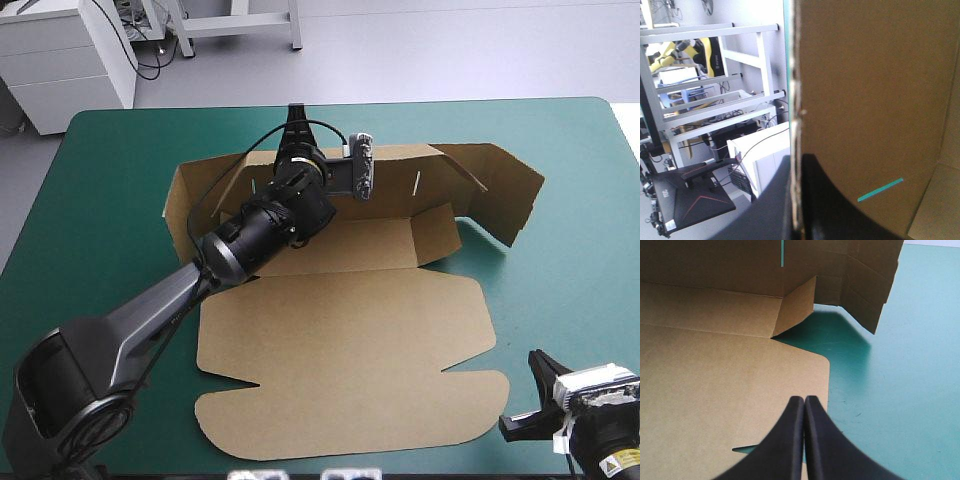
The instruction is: Fold the box
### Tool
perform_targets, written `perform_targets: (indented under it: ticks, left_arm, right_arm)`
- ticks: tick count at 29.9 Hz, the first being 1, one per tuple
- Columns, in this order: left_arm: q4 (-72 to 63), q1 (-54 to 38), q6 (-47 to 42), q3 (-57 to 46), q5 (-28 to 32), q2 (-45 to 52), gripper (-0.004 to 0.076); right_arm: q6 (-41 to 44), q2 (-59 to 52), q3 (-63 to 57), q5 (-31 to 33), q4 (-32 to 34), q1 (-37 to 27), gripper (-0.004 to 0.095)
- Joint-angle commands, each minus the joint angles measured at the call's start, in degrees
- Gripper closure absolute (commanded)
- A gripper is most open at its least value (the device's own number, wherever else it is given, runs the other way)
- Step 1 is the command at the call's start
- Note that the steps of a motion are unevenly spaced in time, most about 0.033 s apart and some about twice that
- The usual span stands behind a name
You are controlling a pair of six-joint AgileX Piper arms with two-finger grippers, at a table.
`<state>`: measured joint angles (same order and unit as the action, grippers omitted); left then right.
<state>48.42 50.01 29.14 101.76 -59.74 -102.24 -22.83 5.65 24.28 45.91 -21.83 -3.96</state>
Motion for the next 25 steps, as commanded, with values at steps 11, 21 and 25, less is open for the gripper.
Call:
perform_targets:
  ticks: [11, 21, 25]
  left_arm:
    - [27.9, 7.5, -24.1, -17.9, 7.6, 9.1, 0.0731]
    - [49.0, 9.6, -47.4, -28.2, 7.5, 10.7, 0.0731]
    - [53.9, 9.6, -49.9, -30.4, 7.0, 10.7, 0.0731]
  right_arm:
    - [1.6, 2.4, 1.8, -3.1, -0.9, -0.1, 0.0925]
    - [1.6, 8.8, 1.8, -3.7, -1.3, -0.1, 0.0925]
    - [1.9, 10.0, 1.8, -3.7, -1.5, -0.1, 0.0926]
